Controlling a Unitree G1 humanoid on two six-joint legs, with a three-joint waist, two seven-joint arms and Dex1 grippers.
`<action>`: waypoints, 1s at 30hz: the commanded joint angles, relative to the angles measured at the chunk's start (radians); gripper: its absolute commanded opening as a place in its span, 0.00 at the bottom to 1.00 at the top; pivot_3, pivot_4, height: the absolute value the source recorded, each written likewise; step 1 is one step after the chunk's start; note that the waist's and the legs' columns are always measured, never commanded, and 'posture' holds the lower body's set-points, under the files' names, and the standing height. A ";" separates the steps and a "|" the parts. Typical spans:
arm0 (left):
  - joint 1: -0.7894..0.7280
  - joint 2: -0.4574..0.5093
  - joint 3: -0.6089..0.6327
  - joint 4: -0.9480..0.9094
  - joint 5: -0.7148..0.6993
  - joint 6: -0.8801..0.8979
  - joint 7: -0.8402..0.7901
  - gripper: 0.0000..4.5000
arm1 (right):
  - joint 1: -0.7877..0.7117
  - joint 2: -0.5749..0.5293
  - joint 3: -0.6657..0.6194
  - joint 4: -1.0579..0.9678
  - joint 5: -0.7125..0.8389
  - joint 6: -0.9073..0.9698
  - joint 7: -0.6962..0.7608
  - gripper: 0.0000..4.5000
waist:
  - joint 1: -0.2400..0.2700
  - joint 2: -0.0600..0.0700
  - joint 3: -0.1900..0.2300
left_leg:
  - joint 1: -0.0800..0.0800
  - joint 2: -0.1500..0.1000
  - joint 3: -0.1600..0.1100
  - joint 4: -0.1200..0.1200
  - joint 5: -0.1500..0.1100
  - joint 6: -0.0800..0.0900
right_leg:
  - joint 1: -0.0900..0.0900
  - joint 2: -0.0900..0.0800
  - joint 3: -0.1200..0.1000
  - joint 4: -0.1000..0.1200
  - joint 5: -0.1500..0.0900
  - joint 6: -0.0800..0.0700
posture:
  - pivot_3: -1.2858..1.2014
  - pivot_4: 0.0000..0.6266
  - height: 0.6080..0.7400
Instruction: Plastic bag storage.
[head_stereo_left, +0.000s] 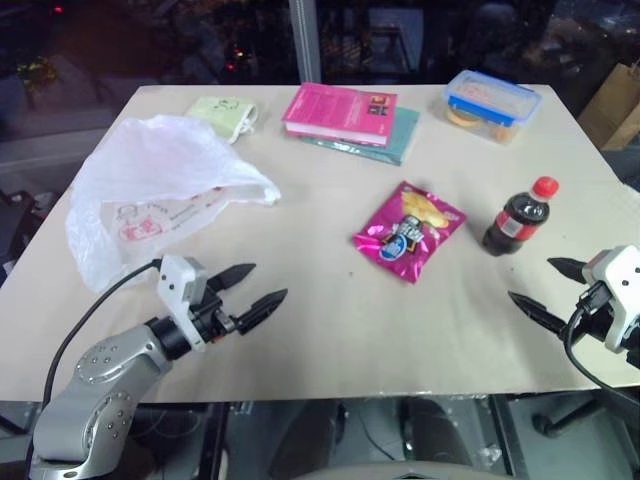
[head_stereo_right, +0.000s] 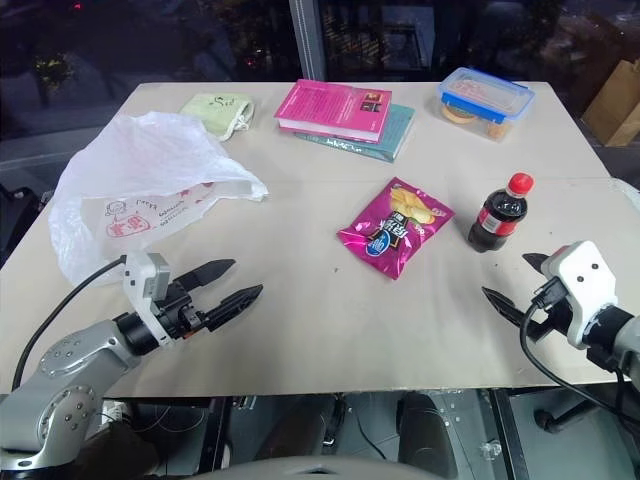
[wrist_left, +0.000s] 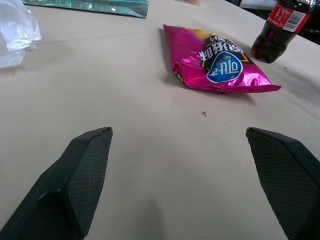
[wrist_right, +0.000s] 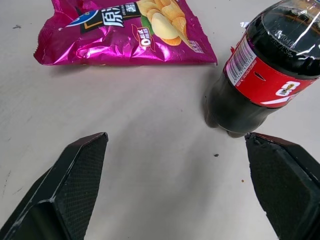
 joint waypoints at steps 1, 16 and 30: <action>-0.026 -0.007 0.021 -0.024 -0.021 -0.002 0.017 0.99 | -0.030 -0.006 -0.015 -0.048 0.013 0.008 -0.019 1.00 | 0.000 0.000 0.000 | 0.000 0.000 0.000 0.000 0.000 0.000 | 0.000 0.000 0.000 0.000 0.000 0.000 | 0.52 0.24 1.00; -0.202 0.067 -0.003 0.059 0.435 -0.195 0.357 0.99 | -0.233 0.034 0.107 -0.218 0.234 -0.016 0.010 1.00 | -0.002 -0.006 0.004 | 0.000 0.000 0.000 0.000 0.000 0.000 | 0.000 0.002 -0.001 0.000 0.001 -0.001 | 0.52 0.24 1.00; -0.514 0.311 -0.178 0.583 0.950 -0.248 0.416 0.99 | -0.243 0.101 0.285 -0.137 0.044 -0.182 -0.014 1.00 | -0.001 -0.006 0.005 | -0.001 0.000 -0.001 0.000 -0.001 0.001 | -0.002 0.002 -0.003 -0.002 0.003 0.003 | 0.52 0.24 1.00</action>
